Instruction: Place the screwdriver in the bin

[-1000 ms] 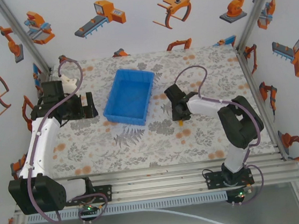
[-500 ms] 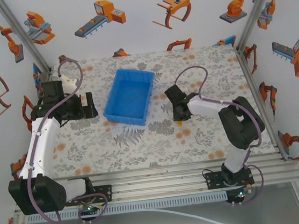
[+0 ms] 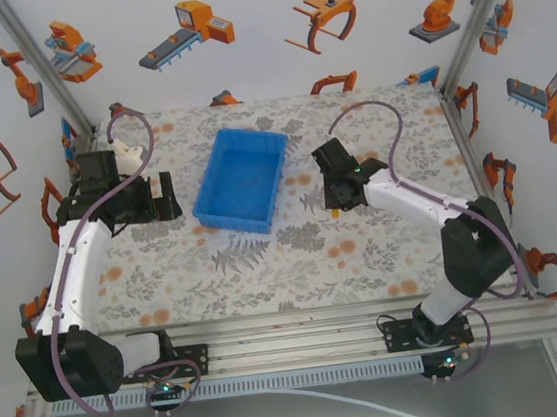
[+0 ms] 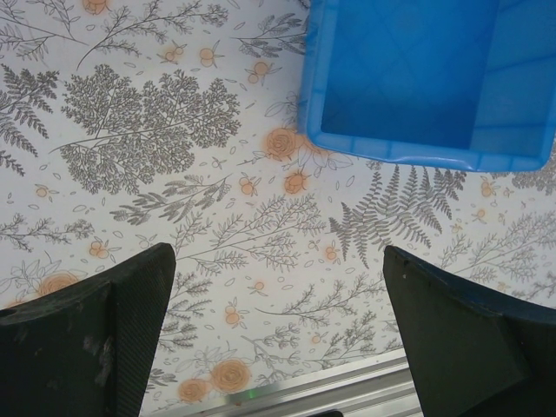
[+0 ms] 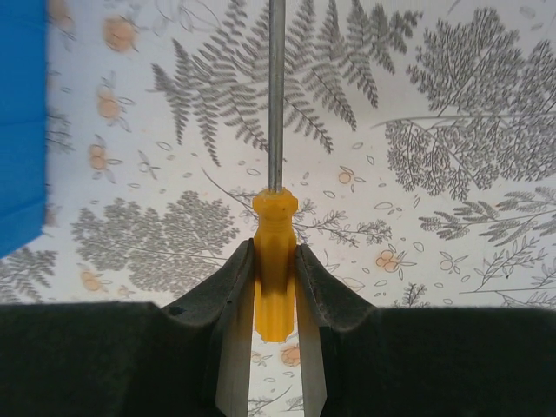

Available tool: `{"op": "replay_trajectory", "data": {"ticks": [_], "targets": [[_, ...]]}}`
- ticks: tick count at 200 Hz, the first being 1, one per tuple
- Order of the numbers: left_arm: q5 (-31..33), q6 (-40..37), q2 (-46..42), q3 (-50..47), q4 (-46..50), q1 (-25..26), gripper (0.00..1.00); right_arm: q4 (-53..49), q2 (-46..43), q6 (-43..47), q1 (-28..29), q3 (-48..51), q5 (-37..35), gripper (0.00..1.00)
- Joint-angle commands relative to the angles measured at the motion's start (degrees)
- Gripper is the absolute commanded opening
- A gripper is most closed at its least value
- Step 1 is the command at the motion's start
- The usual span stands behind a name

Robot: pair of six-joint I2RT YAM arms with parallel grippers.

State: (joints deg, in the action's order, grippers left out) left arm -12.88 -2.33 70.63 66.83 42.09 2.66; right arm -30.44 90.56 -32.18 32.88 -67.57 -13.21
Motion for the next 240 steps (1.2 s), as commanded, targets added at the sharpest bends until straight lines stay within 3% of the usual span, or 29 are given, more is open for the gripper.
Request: {"op": "replay_trajectory", "data": {"ticks": [1,54,145,240], "targets": [[0.5,-1.1,-1.1,1.1,1.6,0.3,0.97,-3.4,-1.3,2.2,0.7,-5.4,-1.1,0.18],[-0.2,-0.3,-0.8,1.6,1.6,0.4,0.97,-2.9,4.3,2.6,4.3,-17.5,0.3,0.18],[0.0,-0.3,-2.0,1.3,1.3,0.6,0.97,-2.7,24.9,0.9,10.7,-40.1,4.2,0.18],[0.2,-0.4,-3.1,1.0,1.0,0.7,0.97,0.9,37.0,-3.6,12.5,-47.9,6.5,0.18]]}}
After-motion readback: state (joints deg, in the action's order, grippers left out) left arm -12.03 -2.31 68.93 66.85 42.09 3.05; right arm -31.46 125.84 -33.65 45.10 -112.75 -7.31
